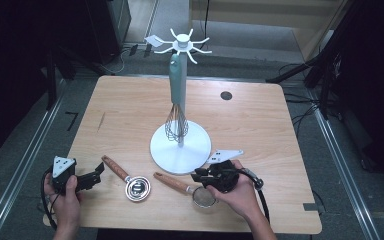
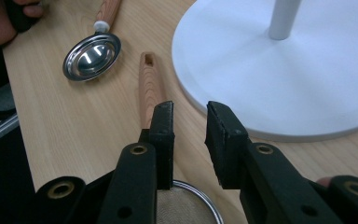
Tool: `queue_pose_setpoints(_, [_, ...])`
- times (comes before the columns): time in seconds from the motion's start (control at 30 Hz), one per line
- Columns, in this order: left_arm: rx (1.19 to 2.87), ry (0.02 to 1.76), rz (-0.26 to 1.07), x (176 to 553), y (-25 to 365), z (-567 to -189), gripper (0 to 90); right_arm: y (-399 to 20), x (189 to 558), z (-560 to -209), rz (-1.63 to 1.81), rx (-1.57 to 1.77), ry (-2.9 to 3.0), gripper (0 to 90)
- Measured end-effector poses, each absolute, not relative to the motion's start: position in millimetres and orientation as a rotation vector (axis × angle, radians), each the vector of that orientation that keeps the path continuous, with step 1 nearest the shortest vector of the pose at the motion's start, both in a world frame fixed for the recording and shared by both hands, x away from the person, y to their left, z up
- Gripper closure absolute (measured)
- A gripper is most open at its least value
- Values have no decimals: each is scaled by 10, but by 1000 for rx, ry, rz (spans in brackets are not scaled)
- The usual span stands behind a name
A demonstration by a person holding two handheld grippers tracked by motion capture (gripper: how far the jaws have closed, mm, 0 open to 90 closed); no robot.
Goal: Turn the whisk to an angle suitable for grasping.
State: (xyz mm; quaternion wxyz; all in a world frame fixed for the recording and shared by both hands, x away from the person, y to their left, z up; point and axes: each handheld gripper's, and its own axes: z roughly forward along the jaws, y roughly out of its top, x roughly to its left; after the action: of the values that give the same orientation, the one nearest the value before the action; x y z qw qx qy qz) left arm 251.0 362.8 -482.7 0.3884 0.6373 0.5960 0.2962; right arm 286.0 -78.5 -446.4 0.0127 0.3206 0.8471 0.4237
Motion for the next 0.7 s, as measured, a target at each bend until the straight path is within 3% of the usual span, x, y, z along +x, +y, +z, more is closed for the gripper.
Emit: queue_pose_setpoints(0.7, [1624, 1515, 752, 2511, 3628, -4826, 0, -443, 2891, -4632, 1119, 1017, 2856, 652])
